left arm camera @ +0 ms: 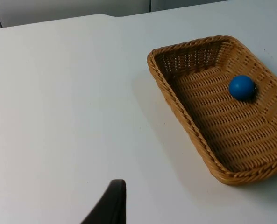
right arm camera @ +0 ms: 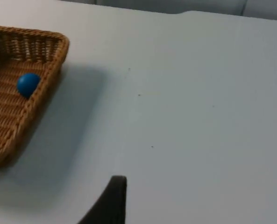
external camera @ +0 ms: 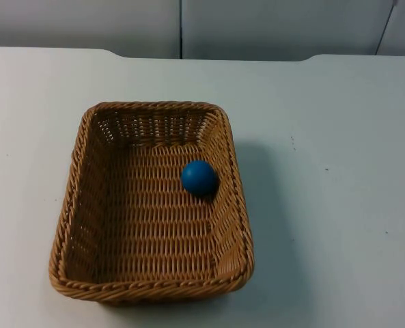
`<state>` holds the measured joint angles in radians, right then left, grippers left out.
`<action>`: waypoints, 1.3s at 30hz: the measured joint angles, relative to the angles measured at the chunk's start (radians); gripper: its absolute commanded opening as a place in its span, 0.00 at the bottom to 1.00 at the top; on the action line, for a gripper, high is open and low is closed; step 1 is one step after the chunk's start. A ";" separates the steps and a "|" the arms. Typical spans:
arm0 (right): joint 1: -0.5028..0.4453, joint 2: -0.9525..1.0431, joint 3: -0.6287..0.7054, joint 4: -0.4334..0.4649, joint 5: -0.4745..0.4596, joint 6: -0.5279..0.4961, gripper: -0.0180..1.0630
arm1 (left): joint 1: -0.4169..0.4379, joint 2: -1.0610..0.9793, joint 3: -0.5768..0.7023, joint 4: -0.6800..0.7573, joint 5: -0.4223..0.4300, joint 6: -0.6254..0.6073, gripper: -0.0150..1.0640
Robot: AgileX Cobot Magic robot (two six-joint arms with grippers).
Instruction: Pick up the basket with the left hand and place the ball into the basket with the right hand.
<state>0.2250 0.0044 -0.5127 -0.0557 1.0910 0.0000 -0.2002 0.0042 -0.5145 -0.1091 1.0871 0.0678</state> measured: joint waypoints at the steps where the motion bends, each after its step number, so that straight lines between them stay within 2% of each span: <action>1: 0.000 0.000 0.000 0.000 0.000 0.000 0.99 | 0.000 0.000 0.000 0.000 0.000 0.000 0.99; 8: -0.154 0.000 0.000 0.000 0.000 0.000 0.99 | 0.000 0.000 0.000 0.000 0.000 0.000 0.99; 13: -0.204 0.000 0.000 0.000 0.000 0.000 0.99 | 0.000 0.000 0.000 0.000 0.000 0.000 0.99; 39: -0.208 0.000 0.000 0.000 -0.004 0.000 0.99 | 0.008 0.000 0.000 0.000 0.000 0.000 0.99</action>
<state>0.0165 0.0044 -0.5127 -0.0557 1.0871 0.0000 -0.1921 0.0042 -0.5145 -0.1091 1.0871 0.0678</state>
